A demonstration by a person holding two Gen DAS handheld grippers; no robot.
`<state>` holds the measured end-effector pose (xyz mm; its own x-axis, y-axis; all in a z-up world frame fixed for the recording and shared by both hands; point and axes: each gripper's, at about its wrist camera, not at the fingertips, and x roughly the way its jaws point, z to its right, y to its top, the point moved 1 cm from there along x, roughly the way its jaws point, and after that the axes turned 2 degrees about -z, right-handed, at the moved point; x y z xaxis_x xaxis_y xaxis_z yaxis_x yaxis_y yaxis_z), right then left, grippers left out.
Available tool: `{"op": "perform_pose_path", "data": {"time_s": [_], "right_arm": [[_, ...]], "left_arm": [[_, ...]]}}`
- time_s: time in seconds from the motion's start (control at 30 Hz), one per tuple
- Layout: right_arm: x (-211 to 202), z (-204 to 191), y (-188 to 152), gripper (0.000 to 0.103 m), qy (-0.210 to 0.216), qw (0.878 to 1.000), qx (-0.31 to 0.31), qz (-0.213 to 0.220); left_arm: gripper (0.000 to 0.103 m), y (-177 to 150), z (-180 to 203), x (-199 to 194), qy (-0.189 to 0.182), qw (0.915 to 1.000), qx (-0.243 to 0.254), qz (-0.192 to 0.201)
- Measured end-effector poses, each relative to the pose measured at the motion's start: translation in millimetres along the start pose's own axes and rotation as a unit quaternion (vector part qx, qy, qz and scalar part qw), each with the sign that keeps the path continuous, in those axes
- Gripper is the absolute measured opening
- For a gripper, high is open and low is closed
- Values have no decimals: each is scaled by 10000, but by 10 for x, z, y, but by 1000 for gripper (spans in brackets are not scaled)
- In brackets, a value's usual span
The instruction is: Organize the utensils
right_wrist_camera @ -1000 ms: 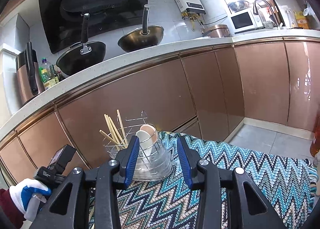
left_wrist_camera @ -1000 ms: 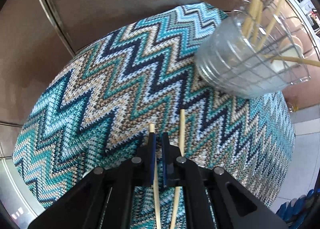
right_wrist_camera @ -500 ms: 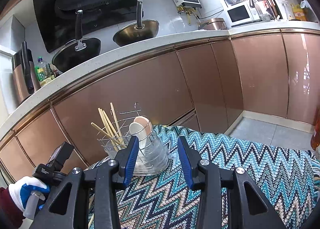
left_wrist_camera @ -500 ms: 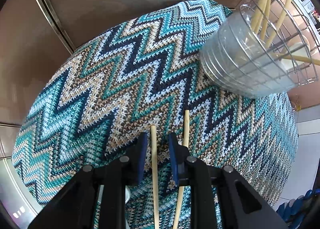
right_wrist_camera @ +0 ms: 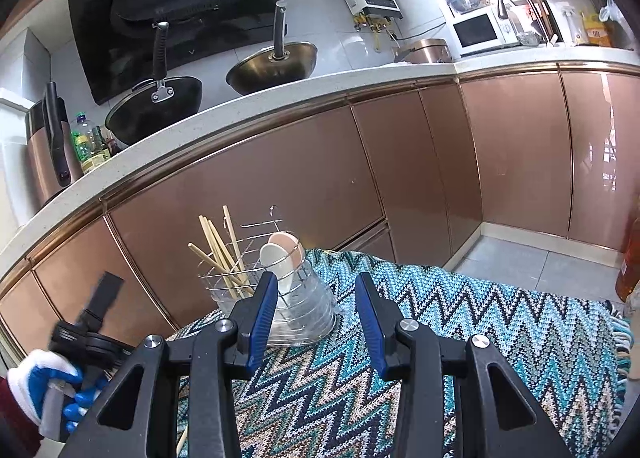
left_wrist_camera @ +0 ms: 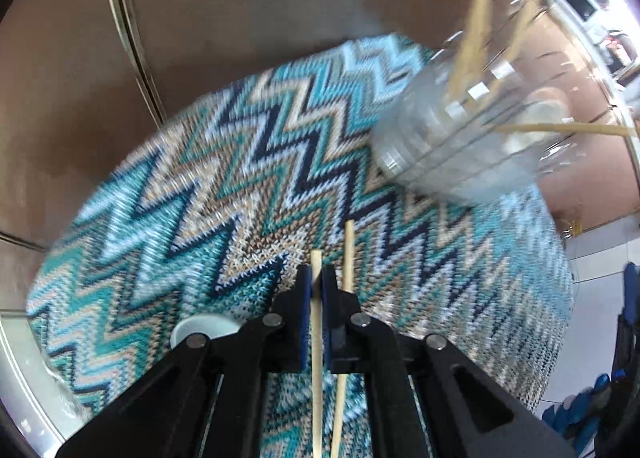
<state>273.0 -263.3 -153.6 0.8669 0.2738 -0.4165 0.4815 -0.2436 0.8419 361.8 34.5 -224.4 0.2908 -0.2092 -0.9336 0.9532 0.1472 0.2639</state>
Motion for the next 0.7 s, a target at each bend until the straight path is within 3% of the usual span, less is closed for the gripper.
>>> {"op": "perform_pose_path", "data": {"time_s": [0.1,0.2,0.23,0.27,0.3,0.37,0.47,0.6,0.67,0.7], "right_arm": [[-55,-26,19,38,-4,10000,-22,62],[-74,-45,29,38,-16,9999,-43,94],[-75,-52,30,38,-24,9999,-71,104],[-71,-60,33,38,-35,9999,-88,109],[-66,-59,32,38,-45,9999,-109,115],[-55,-37,24,38,-51,9998,-116,123],[-26,34,17,39,-59,9999,-60,138],[25,152,20,39,-96,9998,22,153],[36,222,31,39,-135,9997,56,181],[39,247,35,39,-145,9997,76,190]], "left_arm": [[4,-2,94,-500,-408,9965,98,722],[4,88,198,-1092,-740,9811,205,1775],[4,114,246,-1305,-962,9707,213,2192],[4,139,300,-1550,-1192,9545,226,2725],[4,150,347,-1704,-1239,9423,248,3099],[4,179,463,-1983,-1350,9094,243,3928],[4,247,638,-2081,-1429,8725,126,4671],[4,338,909,-1893,-942,8424,141,5304],[4,424,1026,-1664,-671,8380,178,5413],[4,488,1053,-1553,-620,8397,161,5393]]}}
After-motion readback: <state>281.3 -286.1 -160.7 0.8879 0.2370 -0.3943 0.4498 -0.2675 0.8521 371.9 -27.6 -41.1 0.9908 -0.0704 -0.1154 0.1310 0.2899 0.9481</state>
